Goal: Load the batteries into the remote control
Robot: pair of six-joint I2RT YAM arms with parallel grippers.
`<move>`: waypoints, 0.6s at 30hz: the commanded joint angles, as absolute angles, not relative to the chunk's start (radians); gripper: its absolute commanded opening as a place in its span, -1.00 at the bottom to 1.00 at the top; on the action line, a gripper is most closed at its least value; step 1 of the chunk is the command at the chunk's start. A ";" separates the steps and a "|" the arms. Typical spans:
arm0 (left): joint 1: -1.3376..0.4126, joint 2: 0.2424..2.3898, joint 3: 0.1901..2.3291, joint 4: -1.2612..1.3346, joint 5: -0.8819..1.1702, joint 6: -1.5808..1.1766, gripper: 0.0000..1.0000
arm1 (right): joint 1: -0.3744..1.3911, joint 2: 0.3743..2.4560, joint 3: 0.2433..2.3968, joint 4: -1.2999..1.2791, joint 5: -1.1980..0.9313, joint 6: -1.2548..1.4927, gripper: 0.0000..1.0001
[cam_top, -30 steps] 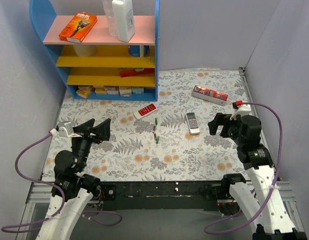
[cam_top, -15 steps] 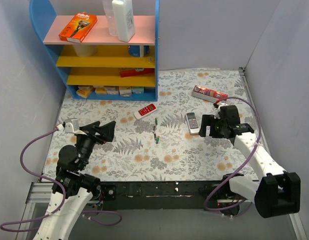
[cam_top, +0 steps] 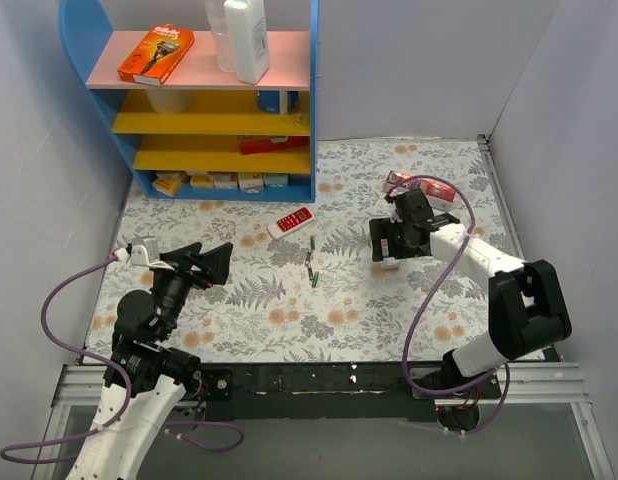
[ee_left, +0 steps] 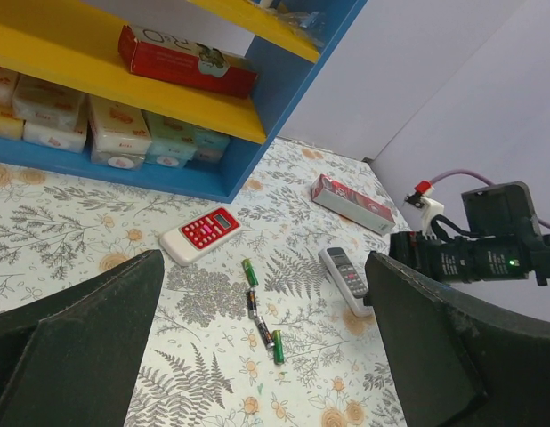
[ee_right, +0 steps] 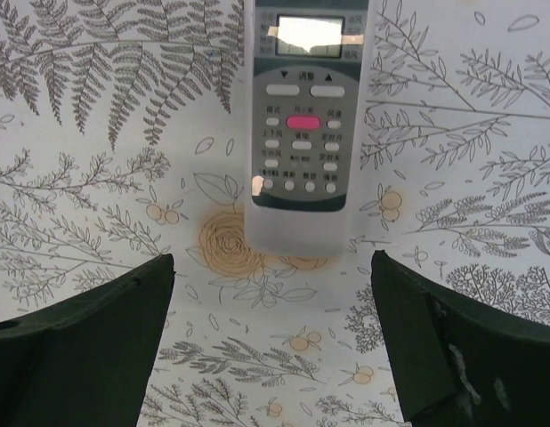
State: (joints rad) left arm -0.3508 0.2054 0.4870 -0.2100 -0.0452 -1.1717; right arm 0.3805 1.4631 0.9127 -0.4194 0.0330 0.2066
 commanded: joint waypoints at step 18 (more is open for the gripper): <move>-0.356 0.202 0.518 -0.213 -0.025 -1.161 0.96 | 0.422 1.773 1.158 -0.525 0.147 0.222 0.90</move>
